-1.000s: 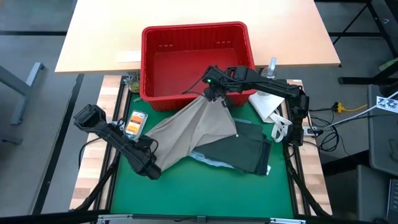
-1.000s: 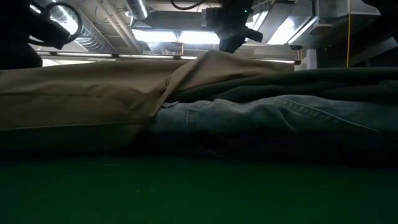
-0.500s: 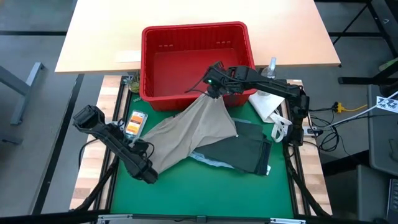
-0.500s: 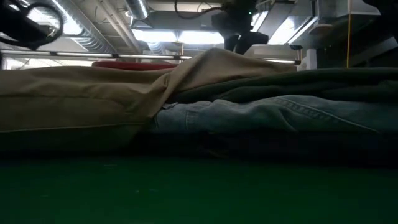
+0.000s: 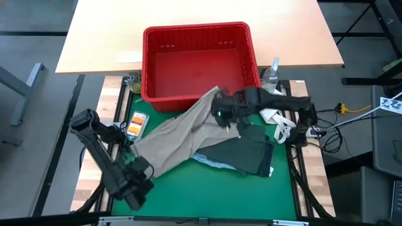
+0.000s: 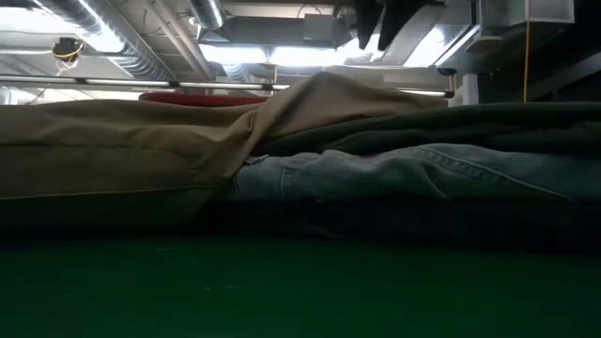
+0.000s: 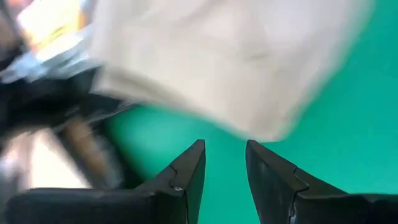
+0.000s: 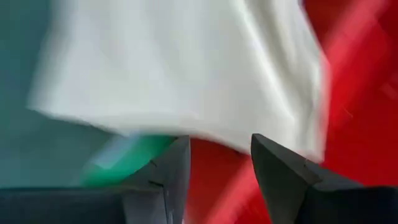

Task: Fold laundry
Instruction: Fold the beige shorts

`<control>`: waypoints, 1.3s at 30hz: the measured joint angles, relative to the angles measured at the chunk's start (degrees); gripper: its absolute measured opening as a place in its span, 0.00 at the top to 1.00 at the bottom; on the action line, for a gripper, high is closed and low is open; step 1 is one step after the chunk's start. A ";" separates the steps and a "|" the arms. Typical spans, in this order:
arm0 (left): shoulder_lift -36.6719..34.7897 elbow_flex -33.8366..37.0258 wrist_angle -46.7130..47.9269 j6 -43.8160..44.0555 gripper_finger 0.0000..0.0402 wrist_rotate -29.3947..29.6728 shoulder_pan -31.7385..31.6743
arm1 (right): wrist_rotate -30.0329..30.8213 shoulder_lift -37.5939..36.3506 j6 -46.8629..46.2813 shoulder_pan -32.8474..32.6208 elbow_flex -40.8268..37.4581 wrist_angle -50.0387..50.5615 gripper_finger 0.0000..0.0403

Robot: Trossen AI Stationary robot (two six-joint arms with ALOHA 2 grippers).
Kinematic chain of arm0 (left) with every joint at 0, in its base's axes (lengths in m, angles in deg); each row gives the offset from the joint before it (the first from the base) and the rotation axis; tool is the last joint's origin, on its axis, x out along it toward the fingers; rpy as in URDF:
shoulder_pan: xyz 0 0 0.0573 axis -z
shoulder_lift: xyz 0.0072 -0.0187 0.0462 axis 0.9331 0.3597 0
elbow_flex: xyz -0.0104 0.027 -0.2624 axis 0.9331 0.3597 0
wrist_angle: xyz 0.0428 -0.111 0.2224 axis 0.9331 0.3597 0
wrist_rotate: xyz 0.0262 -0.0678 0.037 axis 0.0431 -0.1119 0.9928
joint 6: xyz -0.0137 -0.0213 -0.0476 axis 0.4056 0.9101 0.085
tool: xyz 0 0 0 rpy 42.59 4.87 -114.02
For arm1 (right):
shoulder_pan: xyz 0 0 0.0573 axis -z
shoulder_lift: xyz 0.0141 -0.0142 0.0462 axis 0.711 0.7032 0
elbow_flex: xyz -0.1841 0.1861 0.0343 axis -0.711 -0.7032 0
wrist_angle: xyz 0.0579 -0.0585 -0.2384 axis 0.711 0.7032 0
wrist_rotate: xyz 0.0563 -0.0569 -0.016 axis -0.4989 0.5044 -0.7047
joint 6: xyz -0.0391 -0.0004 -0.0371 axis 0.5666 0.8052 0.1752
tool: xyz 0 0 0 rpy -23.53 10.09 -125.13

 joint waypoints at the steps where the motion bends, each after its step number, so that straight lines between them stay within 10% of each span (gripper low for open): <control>1: 0.00 -0.74 -1.92 -0.01 0.72 2.64 1.06 | -2.59 -0.24 -0.99 -1.43 -0.59 -0.13 0.58; 11: 0.00 3.82 -31.09 -13.13 0.72 25.84 5.28 | 0.66 -1.13 -5.34 -13.82 -12.95 0.02 0.58; 18: 0.00 7.52 -39.89 -21.45 0.72 27.35 1.46 | 9.26 -1.15 -14.20 -15.35 -22.08 0.02 0.58; 39: 0.02 7.62 -39.99 -23.00 0.72 27.36 -4.54 | 5.26 -1.43 -25.01 -17.32 -26.04 -0.31 0.58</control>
